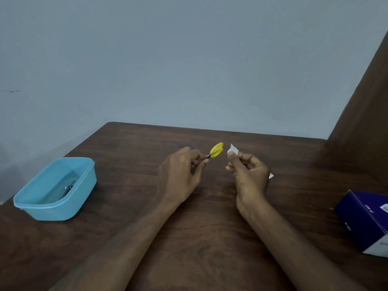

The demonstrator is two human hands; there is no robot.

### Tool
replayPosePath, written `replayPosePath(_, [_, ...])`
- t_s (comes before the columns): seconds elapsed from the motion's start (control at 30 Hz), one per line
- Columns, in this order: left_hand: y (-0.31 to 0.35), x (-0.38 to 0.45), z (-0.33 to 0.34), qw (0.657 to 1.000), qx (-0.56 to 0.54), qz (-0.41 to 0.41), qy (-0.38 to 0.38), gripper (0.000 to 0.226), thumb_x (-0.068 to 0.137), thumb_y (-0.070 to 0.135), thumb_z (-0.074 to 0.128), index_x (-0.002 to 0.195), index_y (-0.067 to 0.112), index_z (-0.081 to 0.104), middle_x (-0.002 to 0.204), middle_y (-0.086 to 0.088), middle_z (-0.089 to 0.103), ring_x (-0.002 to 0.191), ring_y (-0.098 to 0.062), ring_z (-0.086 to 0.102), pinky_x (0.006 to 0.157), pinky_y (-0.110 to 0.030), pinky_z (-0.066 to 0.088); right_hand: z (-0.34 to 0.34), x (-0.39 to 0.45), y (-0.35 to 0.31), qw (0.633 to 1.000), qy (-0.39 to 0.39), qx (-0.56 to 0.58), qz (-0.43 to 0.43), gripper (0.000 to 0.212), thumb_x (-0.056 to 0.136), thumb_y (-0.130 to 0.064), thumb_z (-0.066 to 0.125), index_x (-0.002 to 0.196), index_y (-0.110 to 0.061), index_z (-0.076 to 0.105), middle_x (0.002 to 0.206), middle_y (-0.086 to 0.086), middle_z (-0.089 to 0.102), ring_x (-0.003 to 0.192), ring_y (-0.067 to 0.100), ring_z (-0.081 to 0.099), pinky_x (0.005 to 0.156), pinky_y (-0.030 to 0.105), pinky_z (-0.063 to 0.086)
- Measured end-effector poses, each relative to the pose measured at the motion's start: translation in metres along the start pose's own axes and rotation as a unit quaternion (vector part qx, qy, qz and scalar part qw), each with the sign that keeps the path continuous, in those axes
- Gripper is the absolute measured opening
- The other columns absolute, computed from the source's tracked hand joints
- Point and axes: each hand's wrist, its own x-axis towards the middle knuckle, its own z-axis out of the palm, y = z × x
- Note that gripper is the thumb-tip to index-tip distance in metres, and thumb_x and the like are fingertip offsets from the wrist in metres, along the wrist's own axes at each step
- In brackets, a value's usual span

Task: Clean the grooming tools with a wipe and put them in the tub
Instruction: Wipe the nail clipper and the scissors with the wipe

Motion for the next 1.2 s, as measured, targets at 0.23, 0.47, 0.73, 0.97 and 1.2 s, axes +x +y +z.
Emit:
replayPosePath(0.23, [0.000, 0.001, -0.009, 0.992, 0.079, 0.092, 0.039, 0.012, 0.100, 0.042, 0.072, 0.095, 0.031, 0.073, 0.079, 0.006, 0.054, 0.062, -0.017, 0.059, 0.044, -0.028, 0.042, 0.004, -0.005, -0.005, 0.997, -0.065, 0.008, 0.037, 0.012, 0.093, -0.012, 0.082, 0.085, -0.004, 0.078, 0.076, 0.006, 0.073, 0.065, 0.009, 0.065, 0.071, 0.033, 0.062])
replayPosePath(0.47, [0.000, 0.003, -0.007, 0.987, 0.086, 0.134, 0.038, 0.014, 0.105, 0.039, 0.065, 0.097, 0.028, 0.066, 0.080, 0.004, 0.043, 0.057, -0.021, 0.047, 0.044, -0.028, 0.034, 0.010, -0.015, -0.010, 0.963, -0.098, 0.196, 0.158, 0.007, 0.096, -0.006, 0.074, 0.100, -0.002, 0.078, 0.079, 0.002, 0.076, 0.066, 0.005, 0.061, 0.064, 0.019, 0.058])
replayPosePath(0.73, [-0.009, 0.002, -0.002, 0.998, -0.052, 0.038, -0.027, 0.005, 0.095, 0.039, 0.078, 0.096, 0.036, 0.075, 0.080, 0.015, 0.063, 0.069, -0.003, 0.062, 0.057, -0.030, 0.051, -0.015, 0.013, -0.014, 0.788, -0.213, -0.355, -0.456, 0.016, 0.102, -0.012, 0.067, 0.103, -0.008, 0.083, 0.084, 0.004, 0.061, 0.072, 0.020, 0.055, 0.065, 0.028, 0.042])
replayPosePath(0.97, [-0.009, 0.004, 0.006, 0.979, -0.151, -0.082, -0.111, 0.014, 0.093, 0.033, 0.081, 0.080, 0.032, 0.077, 0.063, 0.012, 0.067, 0.053, 0.000, 0.055, 0.053, -0.023, 0.039, -0.021, 0.029, -0.016, 0.699, -0.254, -0.455, -0.491, 0.016, 0.099, -0.010, 0.061, 0.106, -0.013, 0.076, 0.094, 0.001, 0.057, 0.086, 0.011, 0.042, 0.070, 0.028, 0.037])
replayPosePath(1.2, [-0.016, 0.010, 0.006, 0.960, -0.210, -0.149, -0.110, 0.008, 0.092, 0.029, 0.083, 0.084, 0.027, 0.084, 0.060, 0.011, 0.061, 0.053, -0.001, 0.050, 0.054, -0.016, 0.036, -0.033, 0.034, -0.013, 0.838, -0.104, -0.333, -0.420, 0.017, 0.092, -0.011, 0.080, 0.105, -0.021, 0.084, 0.078, -0.001, 0.063, 0.070, 0.013, 0.059, 0.066, 0.032, 0.048])
